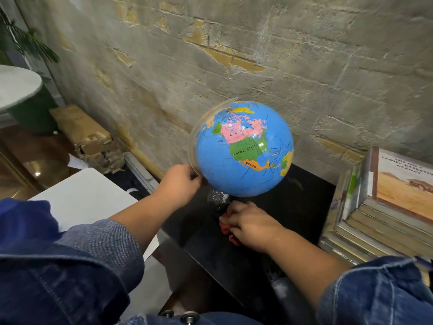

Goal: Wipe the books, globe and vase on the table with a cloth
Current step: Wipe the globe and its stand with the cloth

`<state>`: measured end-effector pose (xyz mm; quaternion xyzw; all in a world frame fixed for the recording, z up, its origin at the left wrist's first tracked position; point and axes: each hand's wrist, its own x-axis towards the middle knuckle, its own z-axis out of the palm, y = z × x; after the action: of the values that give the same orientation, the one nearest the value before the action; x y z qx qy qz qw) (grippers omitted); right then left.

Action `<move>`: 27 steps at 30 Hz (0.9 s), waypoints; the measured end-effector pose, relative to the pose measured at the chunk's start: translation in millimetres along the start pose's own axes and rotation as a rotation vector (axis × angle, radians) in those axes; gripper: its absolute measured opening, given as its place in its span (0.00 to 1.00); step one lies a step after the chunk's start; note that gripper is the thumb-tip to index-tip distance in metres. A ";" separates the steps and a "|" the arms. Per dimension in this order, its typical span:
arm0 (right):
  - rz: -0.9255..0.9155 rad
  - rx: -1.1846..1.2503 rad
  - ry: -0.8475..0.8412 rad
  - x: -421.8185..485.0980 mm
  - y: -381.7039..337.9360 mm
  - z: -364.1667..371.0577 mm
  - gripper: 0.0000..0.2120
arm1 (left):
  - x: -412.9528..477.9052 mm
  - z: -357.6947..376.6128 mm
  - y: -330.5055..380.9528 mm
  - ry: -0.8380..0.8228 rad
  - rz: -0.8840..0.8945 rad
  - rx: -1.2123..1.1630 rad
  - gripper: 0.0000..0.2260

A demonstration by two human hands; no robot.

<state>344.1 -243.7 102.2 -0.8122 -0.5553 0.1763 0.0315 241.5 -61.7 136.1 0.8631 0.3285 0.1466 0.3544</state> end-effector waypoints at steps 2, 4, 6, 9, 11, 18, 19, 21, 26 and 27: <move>0.031 0.031 0.002 0.2 5.5 -6.6 0.15 | -0.3 -0.3 0.6 0.000 0.003 -0.015 0.04; 0.050 0.015 0.118 0.5 3.2 -6.7 0.15 | -0.9 -0.4 0.5 0.003 0.007 -0.017 0.05; -0.019 -0.039 0.201 -1.2 -5.2 2.5 0.17 | -1.3 -1.2 0.9 0.003 0.015 0.000 0.06; -0.081 -0.083 0.195 -8.0 -3.7 14.0 0.17 | -1.0 -2.6 1.4 -0.004 0.024 0.040 0.08; 0.057 -0.036 0.240 -11.6 8.3 7.6 0.16 | -1.4 -2.5 1.4 -0.003 0.024 0.050 0.08; -0.075 -0.065 0.203 -10.3 5.4 17.1 0.19 | -1.1 -2.8 1.7 0.000 0.026 0.043 0.07; -0.022 -0.045 0.238 -11.0 11.7 15.9 0.19 | -1.2 -3.2 2.2 0.000 0.031 0.050 0.07; 0.148 0.013 0.319 -12.0 26.7 12.1 0.17 | -1.5 -3.1 2.0 0.001 0.035 0.052 0.06; 0.145 0.029 0.230 -12.8 29.6 17.5 0.19 | -0.1 -1.3 1.2 0.001 0.025 0.034 0.06; 0.063 -0.013 0.203 -16.2 26.6 19.0 0.20 | -0.3 -1.3 0.8 0.003 0.022 0.031 0.06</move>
<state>356.5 -271.3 81.9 -0.8431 -0.5246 0.0905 0.0766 241.0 -61.7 137.6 0.8719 0.3216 0.1467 0.3388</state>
